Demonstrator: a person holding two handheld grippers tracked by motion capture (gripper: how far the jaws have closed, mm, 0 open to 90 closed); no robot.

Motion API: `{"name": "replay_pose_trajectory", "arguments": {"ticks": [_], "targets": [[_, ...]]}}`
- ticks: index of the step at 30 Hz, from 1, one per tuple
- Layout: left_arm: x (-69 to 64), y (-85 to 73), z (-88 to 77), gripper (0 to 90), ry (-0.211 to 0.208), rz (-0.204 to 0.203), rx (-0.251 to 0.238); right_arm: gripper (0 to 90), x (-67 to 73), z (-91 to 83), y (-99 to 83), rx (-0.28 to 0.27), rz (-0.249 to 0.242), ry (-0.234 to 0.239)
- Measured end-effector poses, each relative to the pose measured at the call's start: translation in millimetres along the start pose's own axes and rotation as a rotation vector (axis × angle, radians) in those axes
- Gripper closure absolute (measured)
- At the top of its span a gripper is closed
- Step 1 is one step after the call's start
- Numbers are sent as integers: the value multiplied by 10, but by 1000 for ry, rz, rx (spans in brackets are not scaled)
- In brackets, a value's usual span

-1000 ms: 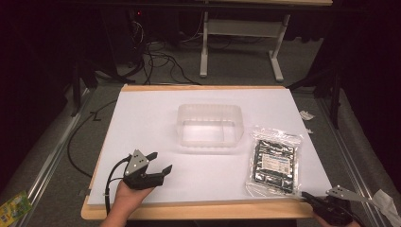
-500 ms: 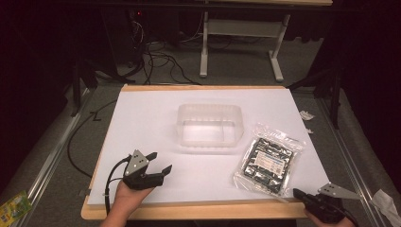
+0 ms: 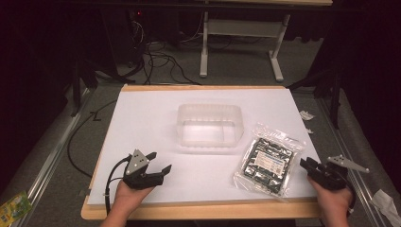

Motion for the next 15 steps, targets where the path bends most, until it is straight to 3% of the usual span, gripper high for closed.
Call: {"name": "replay_pose_trajectory", "arguments": {"ticks": [3, 8, 13, 15], "targets": [[43, -29, -15, 268, 12, -10, 4, 562, -111, 111, 154, -37, 38, 3], [120, -93, -95, 267, 37, -29, 12, 388, -263, 320, 278, -36, 104, -4], [168, -147, -170, 266, 56, -38, 18, 220, -408, 538, 329, 7, 180, 33], [182, -162, -190, 266, 64, -38, 21, 205, -440, 621, 330, 24, 196, 39]]}}
Point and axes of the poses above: each handheld gripper's, and its own axes: z roughly forward along the jaws, y roughly out of its top, x roughly to its left, the point moved 6 cm from there along z, roughly forward along the jaws, and after that the axes turned 7 degrees about y, right-handed, at the moved point
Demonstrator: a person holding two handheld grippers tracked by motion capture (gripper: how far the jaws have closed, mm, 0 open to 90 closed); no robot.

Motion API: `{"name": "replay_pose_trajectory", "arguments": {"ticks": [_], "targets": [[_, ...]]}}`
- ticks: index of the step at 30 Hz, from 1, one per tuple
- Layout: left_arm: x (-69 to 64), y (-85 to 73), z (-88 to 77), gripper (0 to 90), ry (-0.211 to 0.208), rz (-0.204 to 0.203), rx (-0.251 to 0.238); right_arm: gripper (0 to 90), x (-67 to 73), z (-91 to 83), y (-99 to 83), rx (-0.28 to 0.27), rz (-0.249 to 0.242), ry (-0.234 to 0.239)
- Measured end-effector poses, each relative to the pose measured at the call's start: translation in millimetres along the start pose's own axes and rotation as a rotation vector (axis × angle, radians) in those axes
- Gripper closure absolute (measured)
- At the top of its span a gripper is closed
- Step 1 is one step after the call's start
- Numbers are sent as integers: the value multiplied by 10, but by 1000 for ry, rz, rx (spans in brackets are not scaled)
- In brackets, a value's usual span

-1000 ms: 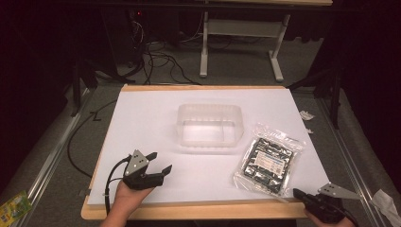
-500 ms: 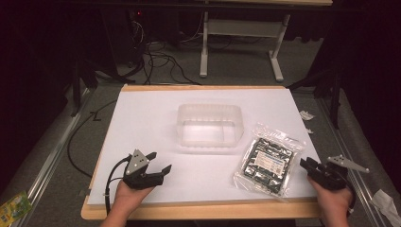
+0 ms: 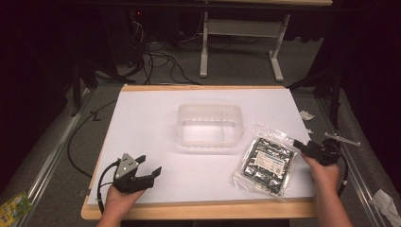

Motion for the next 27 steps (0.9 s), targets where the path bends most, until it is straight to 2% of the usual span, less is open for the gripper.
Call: {"name": "replay_pose_trajectory", "arguments": {"ticks": [3, 6, 8, 13, 16, 19, 22, 23, 24, 25, 27], "targets": [[15, -19, -26, 266, 8, -5, 0, 198, -44, 89, 22, 24, 2, -21], [28, -31, -41, 266, 14, -8, 3, 224, -58, 122, 44, 28, 22, -3], [26, -30, -44, 266, 15, -8, 2, 267, -48, 139, 30, 42, 7, 1], [-6, -18, -27, 266, 11, 3, 1, 416, 19, 118, -16, 66, -2, 57], [-16, -10, -15, 266, 9, 8, 1, 469, 45, 93, -32, 53, -21, 63], [-17, -9, -3, 266, 6, 13, 4, 591, 81, 58, -61, 57, -28, 82], [-19, -4, 5, 267, 3, 13, 3, 712, 140, 46, -85, 60, -70, 86], [-22, -3, 6, 267, 3, 14, 3, 751, 153, 40, -85, 54, -78, 90], [-22, -3, 6, 267, 3, 14, 3, 751, 153, 40, -85, 54, -78, 90], [-24, -3, 7, 267, 2, 14, 3, 816, 167, 24, -83, 40, -79, 95], [-29, -1, 8, 267, 0, 14, 2, 871, 178, 7, -82, 26, -81, 114]]}}
Point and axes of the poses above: each handheld gripper's, and its own axes: z roughly forward along the jaws, y roughly out of its top, x roughly to its left, the point moved 6 cm from there along z, roughly forward along the jaws, and after that the axes turned 7 degrees about y, right-handed, at the moved point
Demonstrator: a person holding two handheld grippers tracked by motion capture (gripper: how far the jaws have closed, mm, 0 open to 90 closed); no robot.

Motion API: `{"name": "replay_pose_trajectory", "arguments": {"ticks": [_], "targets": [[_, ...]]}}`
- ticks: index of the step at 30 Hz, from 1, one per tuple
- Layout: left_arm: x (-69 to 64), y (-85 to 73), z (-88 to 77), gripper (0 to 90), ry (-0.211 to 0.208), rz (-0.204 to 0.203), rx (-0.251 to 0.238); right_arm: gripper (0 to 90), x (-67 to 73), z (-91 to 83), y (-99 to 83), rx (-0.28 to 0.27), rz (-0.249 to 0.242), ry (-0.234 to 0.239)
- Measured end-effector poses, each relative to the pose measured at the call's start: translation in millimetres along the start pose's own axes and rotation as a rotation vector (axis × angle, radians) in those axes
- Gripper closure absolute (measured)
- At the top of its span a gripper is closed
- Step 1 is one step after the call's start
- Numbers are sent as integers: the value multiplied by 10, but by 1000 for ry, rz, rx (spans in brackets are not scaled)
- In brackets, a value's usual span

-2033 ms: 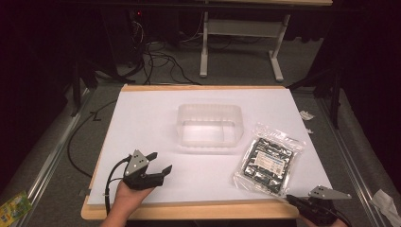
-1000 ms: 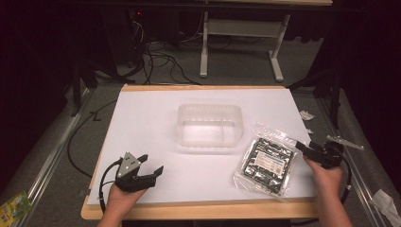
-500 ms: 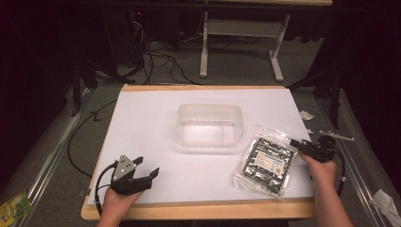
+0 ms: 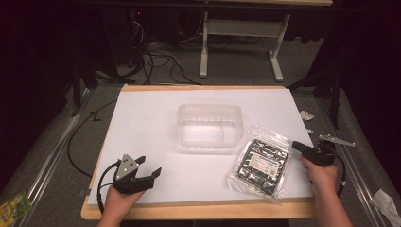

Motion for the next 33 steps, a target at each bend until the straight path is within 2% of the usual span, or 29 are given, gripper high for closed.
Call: {"name": "replay_pose_trajectory", "arguments": {"ticks": [2, 10, 11, 18, 25, 33], "targets": [[-5, 1, 3, 267, -2, 1, 0, 900, 34, -16, -1, -8, -13, 16], [-23, 6, 10, 267, -9, 6, 1, 900, 195, -167, 42, -51, -69, 12], [-24, 8, 10, 267, -9, 6, 0, 900, 216, -190, 56, -60, -90, 9], [-42, 17, 14, 267, -14, 7, -3, 900, 390, -363, 150, -118, -141, 1], [-51, 26, 2, 267, -20, 8, -8, 900, 601, -530, 256, -173, -195, -3], [-125, 68, -50, 268, -36, 5, -28, 900, 844, -703, 334, -219, -252, -13]]}}
Point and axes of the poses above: each handheld gripper's, and its own axes: z roughly forward along the jaws, y roughly out of its top, x roughly to its left, the point moved 6 cm from there along z, roughly forward along the jaws, and after that the axes turned 7 degrees about y, right-handed, at the moved point
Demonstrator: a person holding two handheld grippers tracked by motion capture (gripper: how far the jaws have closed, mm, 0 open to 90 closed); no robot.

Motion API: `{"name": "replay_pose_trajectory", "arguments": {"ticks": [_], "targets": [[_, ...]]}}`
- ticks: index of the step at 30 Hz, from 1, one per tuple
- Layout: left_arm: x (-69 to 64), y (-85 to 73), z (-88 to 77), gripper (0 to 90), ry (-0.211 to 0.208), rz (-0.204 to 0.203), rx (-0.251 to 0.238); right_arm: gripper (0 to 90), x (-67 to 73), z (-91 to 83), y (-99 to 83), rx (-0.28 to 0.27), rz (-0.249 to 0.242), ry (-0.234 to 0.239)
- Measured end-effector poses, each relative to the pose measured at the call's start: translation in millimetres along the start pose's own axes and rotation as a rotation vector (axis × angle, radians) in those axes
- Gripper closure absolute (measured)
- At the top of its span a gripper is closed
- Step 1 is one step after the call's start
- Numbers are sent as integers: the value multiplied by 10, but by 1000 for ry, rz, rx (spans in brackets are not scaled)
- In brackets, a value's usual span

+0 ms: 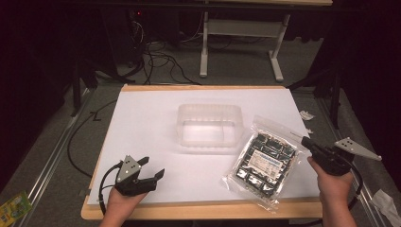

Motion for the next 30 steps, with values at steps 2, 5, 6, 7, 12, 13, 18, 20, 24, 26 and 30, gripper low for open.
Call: {"name": "replay_pose_trajectory", "arguments": {"ticks": [2, 5, 6, 7, 12, 13, 18, 20, 24, 26, 30], "targets": [[-16, 18, -13, 268, 2, -5, -6, 900, 68, -41, 50, -17, -10, 5], [-21, 43, -18, 268, 10, -25, -17, 900, 159, -79, 110, -43, -22, 18], [-20, 44, -15, 268, 11, -29, -16, 900, 193, -97, 134, -49, -32, 23], [-17, 45, -9, 268, 12, -33, -15, 900, 211, -106, 149, -53, -38, 26], [-2, 48, -1, 268, 12, -39, -16, 900, 314, -148, 222, -71, -68, 47], [-4, 51, 0, 268, 8, -43, -19, 900, 339, -154, 240, -77, -77, 49], [-53, 80, -3, 269, -16, -33, -28, 900, 486, -201, 341, -97, -127, 77], [-98, 92, 14, 269, -22, -29, -27, 900, 557, -219, 386, -109, -142, 90], [-205, 143, 87, 269, -50, -43, -16, 900, 709, -243, 474, -129, -179, 119], [-274, 207, 137, 284, -73, -62, -16, 900, 775, -251, 508, -141, -188, 132], [-524, 387, 342, 341, -118, -32, -12, 900, 914, -265, 563, -155, -222, 152]]}}
Point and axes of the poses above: each handheld gripper's, and its own axes: z roughly forward along the jaws, y roughly out of its top, x roughly to its left, the point moved 6 cm from there along z, roughly forward along the jaws, and after that the axes turned 7 degrees about y, right-handed, at the moved point
